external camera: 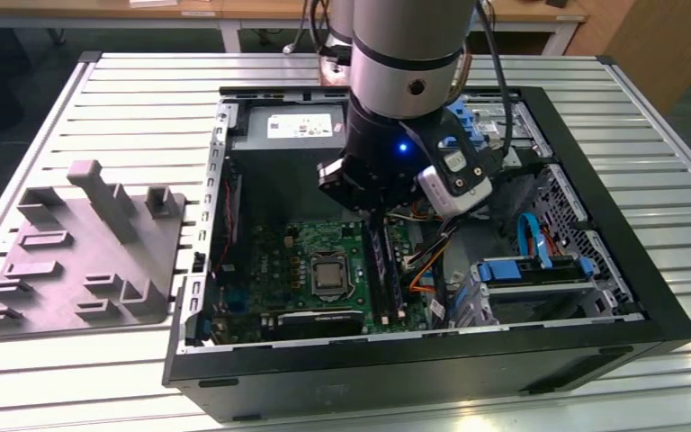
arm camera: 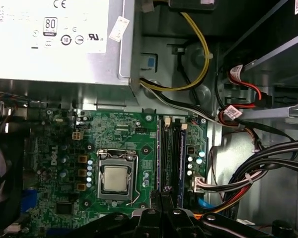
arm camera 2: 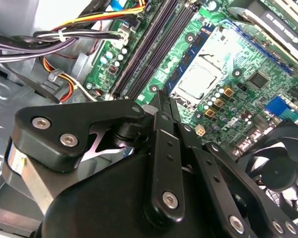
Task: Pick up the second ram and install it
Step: 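Insert the second ram into the second slot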
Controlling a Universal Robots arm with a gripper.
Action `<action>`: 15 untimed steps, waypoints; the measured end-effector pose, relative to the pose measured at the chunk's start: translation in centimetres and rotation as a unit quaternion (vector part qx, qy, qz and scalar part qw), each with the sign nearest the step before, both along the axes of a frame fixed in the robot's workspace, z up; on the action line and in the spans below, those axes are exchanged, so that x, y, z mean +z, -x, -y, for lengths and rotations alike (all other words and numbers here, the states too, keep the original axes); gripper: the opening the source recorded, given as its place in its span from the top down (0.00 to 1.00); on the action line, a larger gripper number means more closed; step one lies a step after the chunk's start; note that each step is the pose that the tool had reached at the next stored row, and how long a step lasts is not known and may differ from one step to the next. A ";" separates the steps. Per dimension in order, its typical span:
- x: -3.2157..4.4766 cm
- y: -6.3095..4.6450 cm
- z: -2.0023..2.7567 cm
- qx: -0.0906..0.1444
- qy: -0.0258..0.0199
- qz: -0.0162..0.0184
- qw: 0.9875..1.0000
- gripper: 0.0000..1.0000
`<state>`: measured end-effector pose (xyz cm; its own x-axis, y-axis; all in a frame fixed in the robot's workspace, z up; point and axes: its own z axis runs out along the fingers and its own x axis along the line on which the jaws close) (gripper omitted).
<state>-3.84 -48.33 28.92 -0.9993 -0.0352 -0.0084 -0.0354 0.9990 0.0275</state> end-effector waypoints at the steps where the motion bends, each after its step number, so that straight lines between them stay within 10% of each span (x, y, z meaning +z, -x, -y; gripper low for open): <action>1: -0.04 -0.1 0.02 -0.001 0.000 0.000 1.000 0.89; 15: -0.35 -1.1 0.57 -0.013 0.000 0.000 1.000 0.89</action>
